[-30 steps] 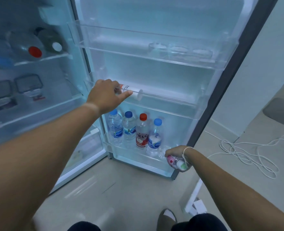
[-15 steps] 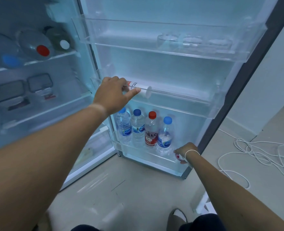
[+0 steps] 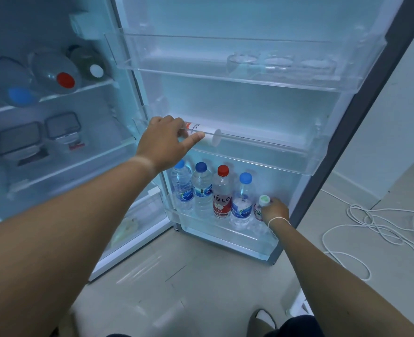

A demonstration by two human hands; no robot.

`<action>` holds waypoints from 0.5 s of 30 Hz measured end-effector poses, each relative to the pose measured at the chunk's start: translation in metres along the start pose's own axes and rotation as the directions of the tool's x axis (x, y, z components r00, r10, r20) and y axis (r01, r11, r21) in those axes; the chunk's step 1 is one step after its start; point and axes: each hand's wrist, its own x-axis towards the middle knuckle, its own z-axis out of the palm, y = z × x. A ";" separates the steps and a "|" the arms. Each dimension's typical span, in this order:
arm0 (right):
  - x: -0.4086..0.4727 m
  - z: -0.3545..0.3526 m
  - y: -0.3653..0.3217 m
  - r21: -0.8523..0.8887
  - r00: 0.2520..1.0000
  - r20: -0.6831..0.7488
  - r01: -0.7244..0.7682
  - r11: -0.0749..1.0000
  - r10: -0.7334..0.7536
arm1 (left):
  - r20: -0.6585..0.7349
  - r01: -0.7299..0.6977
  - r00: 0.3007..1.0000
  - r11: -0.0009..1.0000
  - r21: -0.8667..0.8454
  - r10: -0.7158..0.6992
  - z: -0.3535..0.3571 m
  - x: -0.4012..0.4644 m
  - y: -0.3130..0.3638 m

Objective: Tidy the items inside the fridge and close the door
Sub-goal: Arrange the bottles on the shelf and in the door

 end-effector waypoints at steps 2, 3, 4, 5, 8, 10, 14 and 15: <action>-0.001 -0.002 0.002 -0.012 1.000 0.017 -0.012 1.000 0.013 | 0.003 -0.001 1.000 1.000 -0.002 0.001 0.000 0.000 -0.001; -0.003 -0.003 0.002 -0.014 1.000 0.025 -0.013 1.000 0.014 | 0.007 0.000 1.000 1.000 -0.003 0.000 -0.001 0.000 -0.001; -0.005 -0.004 0.002 -0.015 1.000 0.026 -0.012 1.000 0.013 | 0.010 0.002 1.000 1.000 -0.003 -0.002 -0.001 0.000 -0.001; -0.007 -0.005 0.002 -0.013 1.000 0.022 -0.008 1.000 0.008 | 0.014 0.003 1.000 1.000 -0.002 -0.003 -0.001 0.000 -0.001; -0.016 -0.012 0.000 -0.020 0.999 0.021 0.029 0.999 -0.028 | 0.026 0.005 1.000 1.000 0.006 -0.006 -0.002 -0.001 0.000; -0.023 -0.020 -0.001 -0.014 0.996 0.035 0.077 0.997 -0.076 | 0.033 0.008 0.999 1.000 0.013 -0.009 -0.002 -0.001 0.001; -0.032 -0.044 0.003 0.089 0.978 0.022 0.203 0.975 -0.206 | 0.053 0.014 0.998 1.000 0.018 -0.015 -0.004 -0.002 0.002; -0.035 -0.052 0.005 0.112 0.972 0.014 0.232 0.966 -0.235 | 0.056 0.015 0.998 1.000 0.007 -0.016 -0.005 -0.002 0.003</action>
